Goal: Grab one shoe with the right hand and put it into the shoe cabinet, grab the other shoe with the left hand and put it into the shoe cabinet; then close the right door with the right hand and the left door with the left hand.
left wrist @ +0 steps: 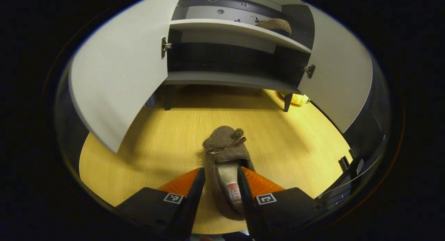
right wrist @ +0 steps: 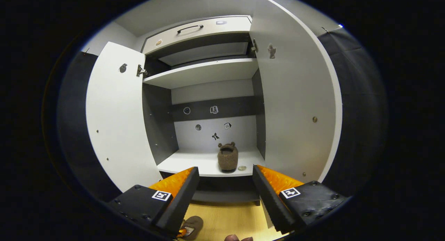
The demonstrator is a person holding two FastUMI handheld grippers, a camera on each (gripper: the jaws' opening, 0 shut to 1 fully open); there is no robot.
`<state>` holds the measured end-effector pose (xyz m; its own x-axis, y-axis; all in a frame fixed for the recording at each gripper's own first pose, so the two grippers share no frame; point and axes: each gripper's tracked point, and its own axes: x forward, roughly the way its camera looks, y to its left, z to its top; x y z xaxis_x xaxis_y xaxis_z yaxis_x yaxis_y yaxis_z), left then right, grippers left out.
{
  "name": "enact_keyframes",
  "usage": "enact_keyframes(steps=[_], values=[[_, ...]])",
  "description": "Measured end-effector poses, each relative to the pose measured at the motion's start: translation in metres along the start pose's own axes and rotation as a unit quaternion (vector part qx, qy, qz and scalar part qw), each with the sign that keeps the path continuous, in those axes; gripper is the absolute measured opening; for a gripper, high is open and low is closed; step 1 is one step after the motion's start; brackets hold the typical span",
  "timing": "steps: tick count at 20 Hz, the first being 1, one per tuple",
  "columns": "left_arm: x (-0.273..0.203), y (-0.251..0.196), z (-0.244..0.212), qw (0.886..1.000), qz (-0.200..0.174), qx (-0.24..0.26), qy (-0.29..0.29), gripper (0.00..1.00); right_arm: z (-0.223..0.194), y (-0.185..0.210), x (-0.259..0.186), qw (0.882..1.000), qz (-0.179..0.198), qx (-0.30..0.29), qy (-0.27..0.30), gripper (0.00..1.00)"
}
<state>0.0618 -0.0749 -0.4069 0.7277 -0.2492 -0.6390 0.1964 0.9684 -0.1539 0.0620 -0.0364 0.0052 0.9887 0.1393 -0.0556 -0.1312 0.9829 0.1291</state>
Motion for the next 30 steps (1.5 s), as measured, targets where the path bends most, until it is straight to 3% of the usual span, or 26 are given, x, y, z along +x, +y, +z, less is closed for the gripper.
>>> enact_keyframes(steps=[4,5,7,8,9,12,15,21,26,30], values=[[0.033,0.005,0.005,1.000,0.000,0.009,-0.014,0.54,0.004,-0.012,-0.004,1.000,-0.006,0.005,0.002,0.98],[0.039,0.004,0.005,1.000,-0.003,0.007,-0.018,0.58,0.003,-0.016,-0.004,1.000,-0.011,0.004,0.004,0.98],[0.052,0.011,0.007,1.000,0.013,0.011,-0.026,0.47,0.003,-0.024,-0.004,1.000,-0.024,0.005,0.004,0.98],[0.056,0.014,0.009,0.999,0.020,0.012,-0.031,0.49,0.003,-0.026,-0.003,1.000,-0.027,0.007,0.002,0.99],[0.059,0.016,0.011,0.999,0.024,0.015,-0.036,0.38,0.001,-0.027,-0.003,1.000,-0.030,0.005,0.003,0.98],[0.061,0.021,0.010,0.998,0.037,0.032,-0.025,0.17,-0.004,-0.033,-0.001,0.999,-0.040,-0.016,0.007,0.98],[0.059,0.025,0.011,0.999,0.044,0.026,-0.007,0.06,-0.003,-0.026,-0.003,0.999,-0.036,-0.011,0.008,0.98],[0.009,0.016,0.055,0.997,0.057,0.033,-0.026,0.06,0.013,-0.023,-0.011,0.999,-0.031,-0.009,-0.012,0.98],[-0.053,0.007,0.114,0.995,0.095,0.009,-0.041,0.06,0.015,-0.024,-0.018,1.000,-0.023,-0.004,-0.013,0.98],[-0.095,-0.007,0.171,0.994,0.093,-0.021,-0.052,0.05,0.013,-0.031,-0.022,1.000,-0.022,-0.015,-0.013,0.98]])
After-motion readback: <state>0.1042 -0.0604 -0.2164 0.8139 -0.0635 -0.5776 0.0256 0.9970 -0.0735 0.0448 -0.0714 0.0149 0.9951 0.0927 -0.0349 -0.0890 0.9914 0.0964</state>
